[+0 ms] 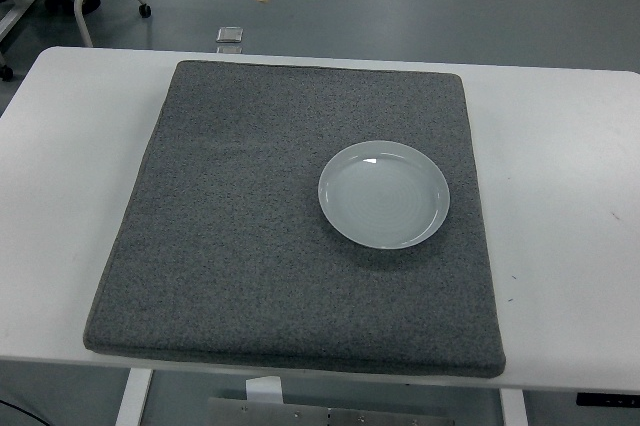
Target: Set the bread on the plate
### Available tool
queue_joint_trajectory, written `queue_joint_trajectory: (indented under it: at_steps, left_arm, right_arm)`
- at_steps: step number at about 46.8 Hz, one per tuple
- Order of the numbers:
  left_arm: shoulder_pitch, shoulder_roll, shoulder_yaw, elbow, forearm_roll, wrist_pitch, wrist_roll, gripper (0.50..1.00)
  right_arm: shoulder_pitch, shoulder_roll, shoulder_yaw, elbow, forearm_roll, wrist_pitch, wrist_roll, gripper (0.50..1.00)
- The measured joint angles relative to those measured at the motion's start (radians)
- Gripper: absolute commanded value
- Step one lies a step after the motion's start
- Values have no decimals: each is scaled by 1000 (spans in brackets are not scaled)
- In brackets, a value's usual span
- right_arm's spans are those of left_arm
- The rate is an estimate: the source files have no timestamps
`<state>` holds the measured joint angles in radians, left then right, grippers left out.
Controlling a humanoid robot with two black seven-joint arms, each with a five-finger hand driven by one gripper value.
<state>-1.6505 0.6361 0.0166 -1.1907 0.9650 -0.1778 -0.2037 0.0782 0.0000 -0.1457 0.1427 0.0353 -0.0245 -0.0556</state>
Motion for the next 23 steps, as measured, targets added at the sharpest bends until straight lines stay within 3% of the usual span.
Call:
queue_joint_trajectory:
  at_steps: [12, 23]
  left_arm:
    - [9, -114, 1, -1, 2, 5, -71, 500]
    - [32, -197, 9, -1, 47, 7, -77, 500]
  right_arm:
    - [0, 0, 0, 0, 0, 0, 0, 930]
    - [0, 0, -1, 0, 0, 0, 0, 932]
